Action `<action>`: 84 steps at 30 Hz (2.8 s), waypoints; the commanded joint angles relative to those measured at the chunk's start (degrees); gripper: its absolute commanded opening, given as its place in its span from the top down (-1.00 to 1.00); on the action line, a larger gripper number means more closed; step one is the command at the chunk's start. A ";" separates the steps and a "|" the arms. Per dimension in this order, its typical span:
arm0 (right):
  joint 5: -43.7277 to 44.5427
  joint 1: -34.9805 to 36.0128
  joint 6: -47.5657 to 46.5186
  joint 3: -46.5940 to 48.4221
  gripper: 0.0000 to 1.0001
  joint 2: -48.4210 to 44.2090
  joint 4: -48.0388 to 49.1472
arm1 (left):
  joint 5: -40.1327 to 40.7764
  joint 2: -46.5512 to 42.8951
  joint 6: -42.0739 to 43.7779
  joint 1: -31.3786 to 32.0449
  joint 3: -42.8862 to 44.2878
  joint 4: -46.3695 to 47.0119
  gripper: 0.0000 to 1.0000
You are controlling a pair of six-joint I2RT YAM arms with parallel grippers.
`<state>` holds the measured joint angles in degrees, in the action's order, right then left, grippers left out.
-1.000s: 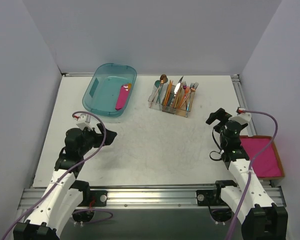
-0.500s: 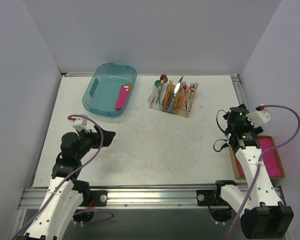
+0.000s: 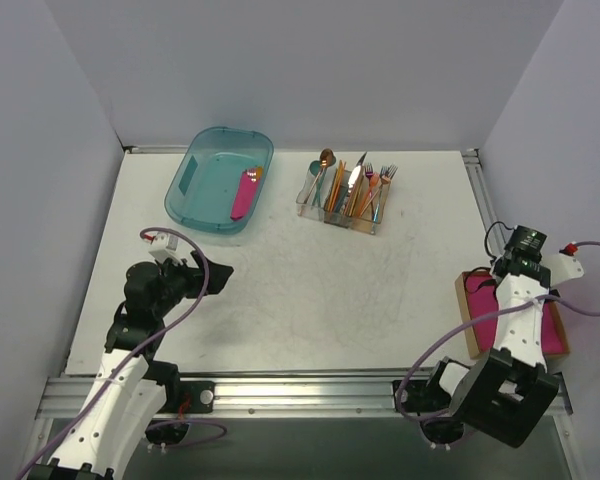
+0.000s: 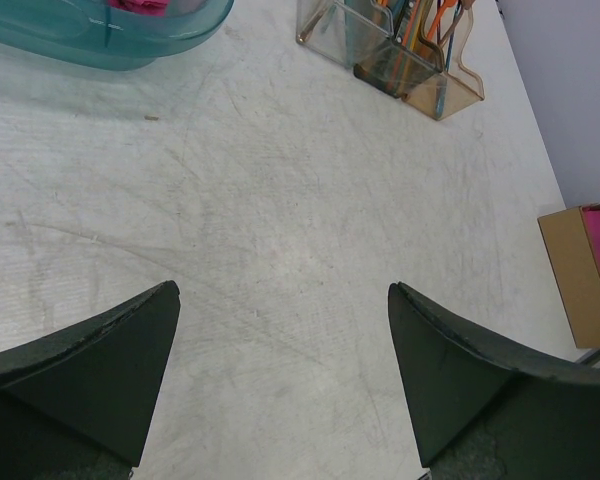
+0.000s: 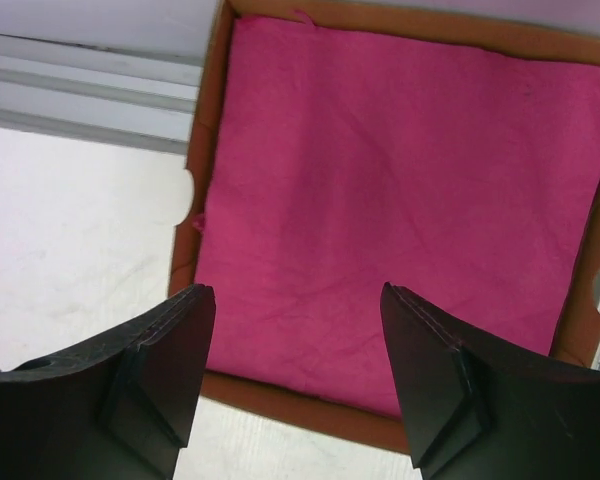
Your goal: Place the utensils on the paper napkin and roll it up
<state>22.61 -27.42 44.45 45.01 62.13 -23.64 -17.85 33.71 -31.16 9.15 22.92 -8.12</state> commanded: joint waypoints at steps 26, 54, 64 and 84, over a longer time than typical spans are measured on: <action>-2.57 -6.94 2.40 -7.13 0.20 17.59 12.03 | -1.14 1.88 -0.40 -0.36 -0.07 2.32 -0.88; -6.25 -7.12 -1.37 -1.60 0.84 3.89 2.02 | -1.75 1.27 -0.31 -0.36 -0.07 2.32 -0.88; -12.50 -6.95 -3.75 -1.24 0.73 1.15 0.08 | -1.84 0.74 -0.31 -0.36 -0.24 2.32 -0.87; -26.57 -0.98 -10.52 -3.71 0.29 2.47 6.94 | -2.81 1.44 -0.57 -0.36 -0.59 3.72 -0.88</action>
<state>-1.76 -30.81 35.20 41.63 63.90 -17.41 -19.70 35.42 -31.31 9.15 22.24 -7.07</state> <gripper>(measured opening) 0.344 0.938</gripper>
